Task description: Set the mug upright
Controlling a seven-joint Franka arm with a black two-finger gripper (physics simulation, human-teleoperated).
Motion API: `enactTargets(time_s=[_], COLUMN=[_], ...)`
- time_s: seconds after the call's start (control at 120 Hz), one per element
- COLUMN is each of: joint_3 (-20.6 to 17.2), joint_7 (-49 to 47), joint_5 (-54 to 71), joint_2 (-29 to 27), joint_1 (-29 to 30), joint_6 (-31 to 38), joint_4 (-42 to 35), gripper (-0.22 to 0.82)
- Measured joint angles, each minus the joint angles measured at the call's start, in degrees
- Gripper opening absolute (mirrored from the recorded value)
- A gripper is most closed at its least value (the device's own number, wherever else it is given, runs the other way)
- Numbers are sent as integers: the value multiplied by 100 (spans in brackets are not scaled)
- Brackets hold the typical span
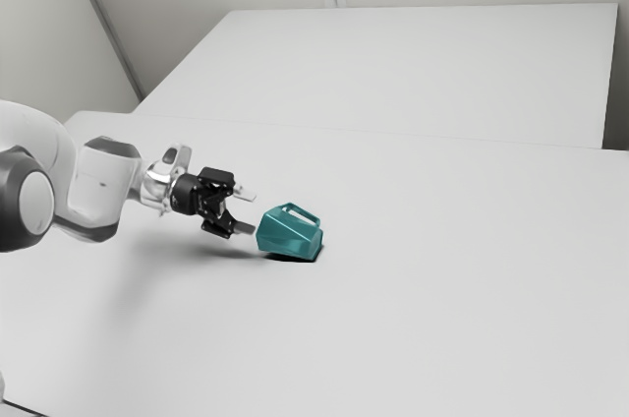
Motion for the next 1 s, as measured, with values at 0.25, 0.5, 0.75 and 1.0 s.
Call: enactTargets(time_s=[0.25, 0.5, 0.75, 1.0], joint_3=[39, 91, 92, 61], joint_7=[-33, -54, -69, -106], joint_5=[1, -18, -55, -114], joint_2=[156, 503, 804, 947], joint_1=[8, 25, 70, 48], joint_6=[-98, -216, -332, -377], joint_4=[236, 519, 863, 1051], gripper=[58, 58, 58, 58])
